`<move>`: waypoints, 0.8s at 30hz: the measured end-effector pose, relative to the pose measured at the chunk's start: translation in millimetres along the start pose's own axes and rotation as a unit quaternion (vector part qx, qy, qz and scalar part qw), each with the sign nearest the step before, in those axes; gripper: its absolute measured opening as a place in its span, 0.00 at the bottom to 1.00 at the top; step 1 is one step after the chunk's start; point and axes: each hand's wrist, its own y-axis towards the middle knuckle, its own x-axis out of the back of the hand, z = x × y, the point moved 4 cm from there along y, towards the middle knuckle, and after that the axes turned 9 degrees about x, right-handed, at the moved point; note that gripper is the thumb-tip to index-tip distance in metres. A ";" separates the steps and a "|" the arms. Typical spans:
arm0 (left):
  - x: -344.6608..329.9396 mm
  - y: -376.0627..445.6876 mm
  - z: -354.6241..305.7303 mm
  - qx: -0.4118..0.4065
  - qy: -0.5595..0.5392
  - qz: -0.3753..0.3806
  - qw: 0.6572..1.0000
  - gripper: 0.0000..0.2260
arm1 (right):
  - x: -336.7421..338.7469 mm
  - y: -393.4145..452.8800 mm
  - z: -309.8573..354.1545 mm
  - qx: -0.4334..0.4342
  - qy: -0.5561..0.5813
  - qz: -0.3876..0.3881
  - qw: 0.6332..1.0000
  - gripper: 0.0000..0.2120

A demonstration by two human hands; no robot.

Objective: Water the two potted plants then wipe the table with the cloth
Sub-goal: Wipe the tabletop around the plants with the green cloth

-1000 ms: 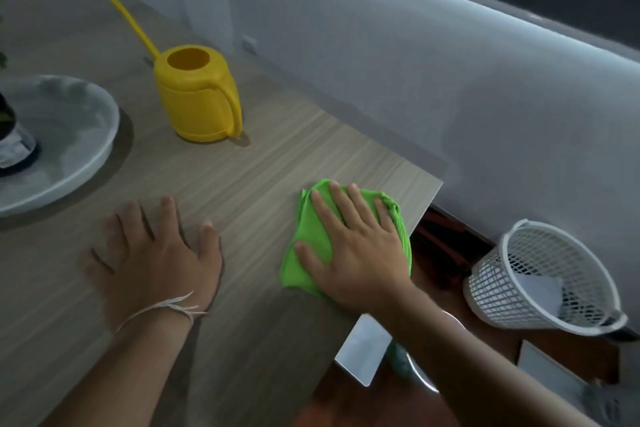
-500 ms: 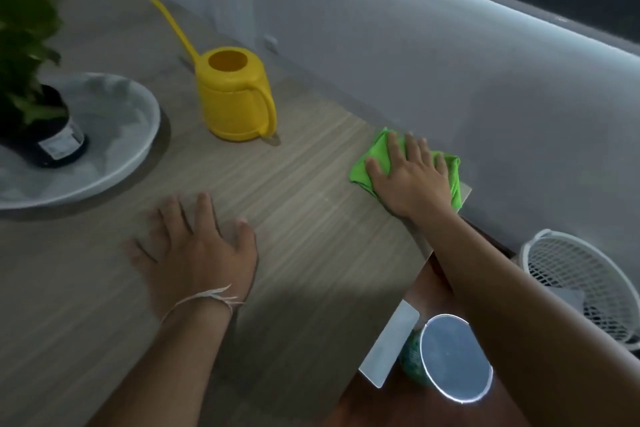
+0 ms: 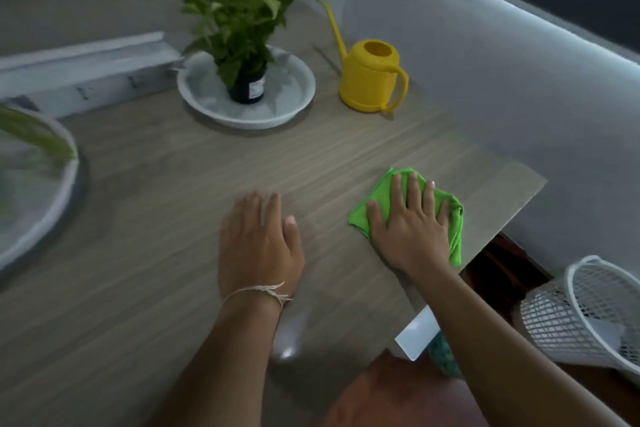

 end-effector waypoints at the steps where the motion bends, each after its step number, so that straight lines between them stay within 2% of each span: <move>1: 14.3 -10.2 29.0 0.008 0.002 -0.007 1.000 0.24 | -3.5 -13.3 22.6 0.009 0.002 0.004 1.000 0.36; 5: 73.6 -51.5 150.9 0.044 0.027 -0.030 0.998 0.23 | -21.7 -70.6 124.6 0.065 0.001 0.015 0.998 0.37; 10: 148.3 -105.3 293.6 0.118 0.059 -0.047 0.990 0.26 | -46.4 -144.7 243.2 0.134 -0.009 0.018 0.991 0.37; 15: 222.6 -182.9 426.5 0.185 0.090 -0.052 0.977 0.28 | -71.1 -236.7 366.0 0.245 -0.025 0.029 0.969 0.37; 20: 254.3 -242.8 474.2 0.227 0.091 -0.039 0.969 0.28 | -94.5 -329.7 476.3 0.391 -0.022 0.035 0.920 0.39; 24: 253.9 -251.3 480.4 0.234 0.083 -0.046 0.968 0.26 | -101.5 -362.2 503.6 0.464 -0.032 0.035 0.885 0.37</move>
